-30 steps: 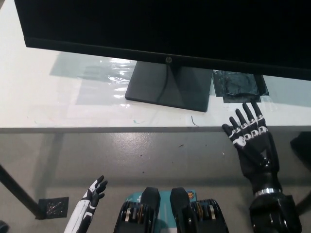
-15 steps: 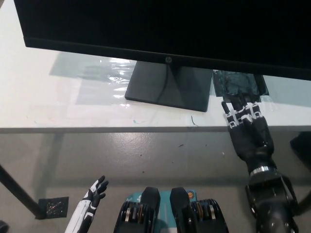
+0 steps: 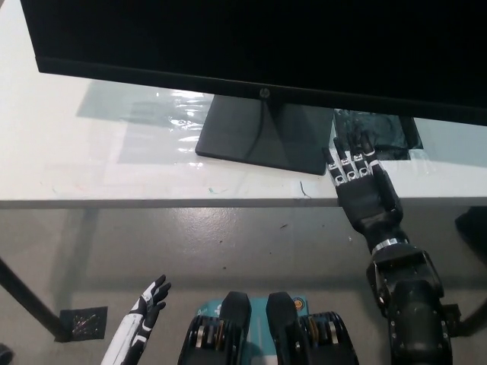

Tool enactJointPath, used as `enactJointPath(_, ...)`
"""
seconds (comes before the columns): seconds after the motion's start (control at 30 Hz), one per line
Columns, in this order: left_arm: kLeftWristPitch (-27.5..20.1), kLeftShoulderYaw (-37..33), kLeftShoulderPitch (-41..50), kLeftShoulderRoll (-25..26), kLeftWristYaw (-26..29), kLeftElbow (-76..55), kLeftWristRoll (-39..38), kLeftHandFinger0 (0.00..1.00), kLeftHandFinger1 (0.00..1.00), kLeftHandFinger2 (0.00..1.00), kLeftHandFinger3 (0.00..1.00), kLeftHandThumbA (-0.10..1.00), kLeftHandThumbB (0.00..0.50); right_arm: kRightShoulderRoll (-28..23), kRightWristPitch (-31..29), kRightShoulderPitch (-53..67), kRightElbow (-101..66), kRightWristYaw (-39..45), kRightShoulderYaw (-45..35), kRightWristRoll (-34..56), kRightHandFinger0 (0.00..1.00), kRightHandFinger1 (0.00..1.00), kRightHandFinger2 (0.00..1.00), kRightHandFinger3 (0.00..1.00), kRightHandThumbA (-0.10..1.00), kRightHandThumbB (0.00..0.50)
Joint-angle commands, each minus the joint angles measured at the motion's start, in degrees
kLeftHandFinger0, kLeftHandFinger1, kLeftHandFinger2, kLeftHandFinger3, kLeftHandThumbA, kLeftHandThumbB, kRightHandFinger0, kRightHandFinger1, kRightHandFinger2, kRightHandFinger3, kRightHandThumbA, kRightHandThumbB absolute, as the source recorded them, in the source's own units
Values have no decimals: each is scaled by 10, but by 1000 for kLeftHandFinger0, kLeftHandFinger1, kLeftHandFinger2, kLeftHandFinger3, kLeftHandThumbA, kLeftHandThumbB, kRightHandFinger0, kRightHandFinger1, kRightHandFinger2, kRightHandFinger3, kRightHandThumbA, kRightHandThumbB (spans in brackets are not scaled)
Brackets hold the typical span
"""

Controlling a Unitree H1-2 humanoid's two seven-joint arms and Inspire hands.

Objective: The monitor is being placed at the center of the desk and the robot uses its right hand to grab on the right side of the monitor and tilt the angle of the montior sideways.

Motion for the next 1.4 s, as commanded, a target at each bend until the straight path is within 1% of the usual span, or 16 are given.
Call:
enactJointPath(0.0, -25, -2, -7, 8, 8, -8, -2, 1000, 1000, 1000, 1000, 1000, 334, -2, 8, -41, 15, 50, -15, 2, 1000, 1000, 1000, 1000, 1000, 404)
enactJointPath(0.17, -25, -3, -4, 6, 9, -7, -2, 1000, 1000, 1000, 1000, 1000, 344, -13, 8, -63, 46, 64, -32, -4, 1000, 1000, 1000, 1000, 1000, 414)
enactJointPath(0.27, -25, -9, 9, 6, 16, -12, 5, 1000, 1000, 1000, 1000, 1000, 340, -15, 8, -66, 58, 57, -41, -10, 1000, 1000, 1000, 1000, 1000, 409)
enactJointPath(0.33, -25, -9, 10, 6, 15, -12, 4, 1000, 1000, 1000, 1000, 1000, 352, -16, 2, -73, 65, 59, -45, -14, 1000, 1000, 1000, 1000, 1000, 401)
enactJointPath(0.43, -25, -11, 14, 7, 16, -12, 4, 1000, 1000, 1000, 1000, 1000, 350, -19, 1, -82, 74, 52, -53, -16, 1000, 1000, 1000, 1000, 1000, 410)
enactJointPath(0.77, -25, -12, 12, 7, 17, -10, 3, 1000, 1000, 1000, 1000, 1000, 354, -21, 3, -104, 74, 42, -70, -29, 1000, 1000, 1000, 1000, 1000, 407)
enactJointPath(0.83, -25, -13, 11, 8, 16, -10, 2, 1000, 1000, 1000, 1000, 1000, 351, -28, 2, -116, 95, 60, -71, -32, 1000, 1000, 1000, 1000, 1000, 411)
enactJointPath(0.93, -25, -14, 12, 7, 17, -10, 3, 1000, 1000, 1000, 1000, 1000, 353, -30, -2, -122, 110, 61, -75, -38, 1000, 1000, 1000, 1000, 1000, 404)
enactJointPath(1.07, -25, -14, 13, 7, 19, -10, 3, 1000, 1000, 1000, 1000, 1000, 350, -32, -8, -130, 125, 64, -79, -44, 1000, 1000, 1000, 1000, 1000, 415)
enactJointPath(1.37, -25, -19, 12, 9, 24, -9, 5, 1000, 1000, 1000, 1000, 1000, 355, -38, -20, -154, 162, 70, -90, -57, 1000, 1000, 1000, 1000, 1000, 422)
